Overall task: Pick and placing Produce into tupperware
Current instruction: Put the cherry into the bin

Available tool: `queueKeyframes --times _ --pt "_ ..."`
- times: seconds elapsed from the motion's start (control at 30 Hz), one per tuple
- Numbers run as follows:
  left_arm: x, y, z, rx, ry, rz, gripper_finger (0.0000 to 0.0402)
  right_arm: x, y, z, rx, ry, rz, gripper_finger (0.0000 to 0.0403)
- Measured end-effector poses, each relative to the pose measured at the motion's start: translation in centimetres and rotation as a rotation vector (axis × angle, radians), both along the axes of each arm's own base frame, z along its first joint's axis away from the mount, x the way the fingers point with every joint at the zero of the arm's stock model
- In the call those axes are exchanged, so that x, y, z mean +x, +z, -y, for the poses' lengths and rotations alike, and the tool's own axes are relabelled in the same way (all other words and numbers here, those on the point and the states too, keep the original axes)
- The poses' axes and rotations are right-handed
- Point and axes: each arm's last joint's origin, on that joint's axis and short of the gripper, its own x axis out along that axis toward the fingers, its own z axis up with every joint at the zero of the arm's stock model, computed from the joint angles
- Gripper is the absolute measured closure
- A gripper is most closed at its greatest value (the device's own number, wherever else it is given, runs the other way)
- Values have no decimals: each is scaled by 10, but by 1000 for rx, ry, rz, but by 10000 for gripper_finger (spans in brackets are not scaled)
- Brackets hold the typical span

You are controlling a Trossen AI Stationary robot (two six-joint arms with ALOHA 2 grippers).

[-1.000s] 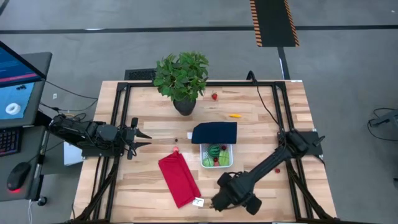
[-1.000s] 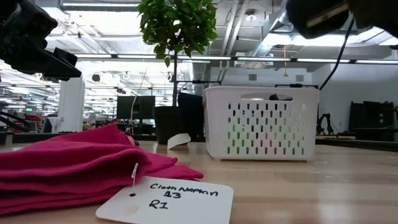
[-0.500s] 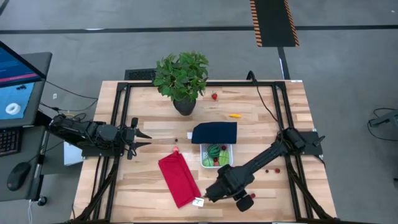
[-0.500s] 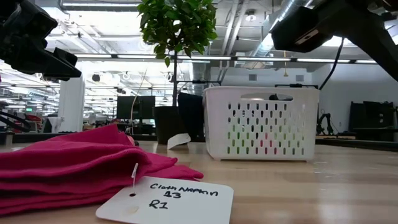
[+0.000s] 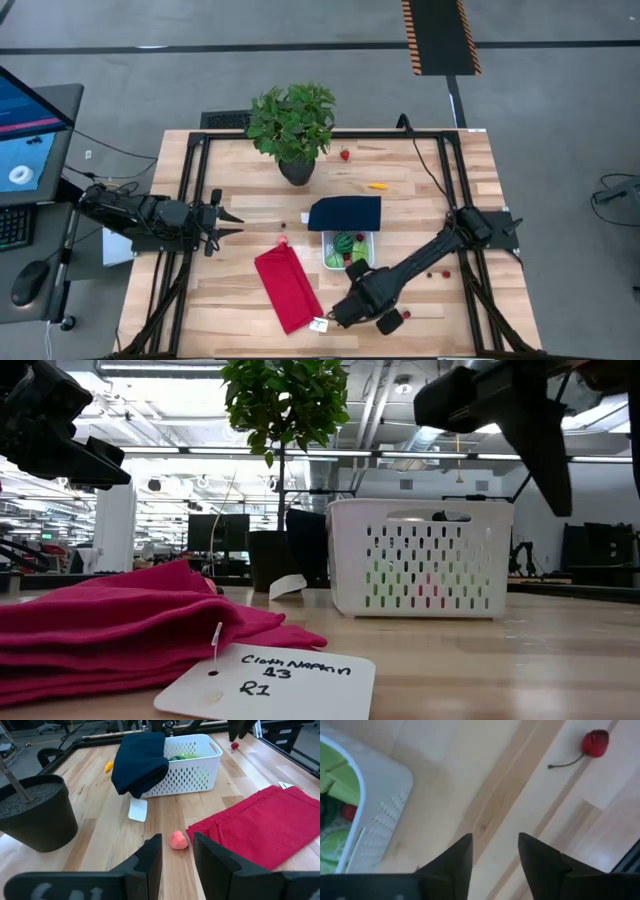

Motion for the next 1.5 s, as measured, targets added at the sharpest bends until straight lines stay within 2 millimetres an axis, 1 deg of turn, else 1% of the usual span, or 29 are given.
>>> queueKeyframes --times 0.23,0.33,0.4,0.47,0.57,0.77,0.9,0.97,1.03,1.2,1.33,1.43,1.5 --pt "0 0 0 0 0 0 301 -5 -1 -1 66 -13 -109 154" --pt "0 0 0 0 0 0 301 -10 -4 -3 69 -9 -154 141" --pt "0 0 0 0 0 0 301 -14 -5 -9 59 16 -169 138" --pt "0 0 0 0 0 0 301 -20 -9 -19 58 88 -177 138" --pt "0 0 0 0 0 0 301 -33 -7 -31 67 281 -185 137" --pt "0 0 0 0 1 0 301 -57 -6 -52 53 492 -230 138" --pt "0 0 0 0 0 0 301 -66 -6 -61 57 610 -229 138" --pt "0 0 0 0 0 0 301 -69 -6 -64 56 691 -225 138" --pt "0 0 0 0 0 0 301 -72 -6 -65 55 733 -234 138" --pt "0 0 0 0 0 0 301 -72 -6 -66 49 718 -224 138" --pt "0 0 0 0 0 0 301 -67 -8 -70 68 707 -165 138" --pt "0 0 0 0 0 0 301 -68 -9 -70 52 622 -166 138" --pt "0 0 0 0 0 -1 301 -68 -16 -69 43 574 -165 138"
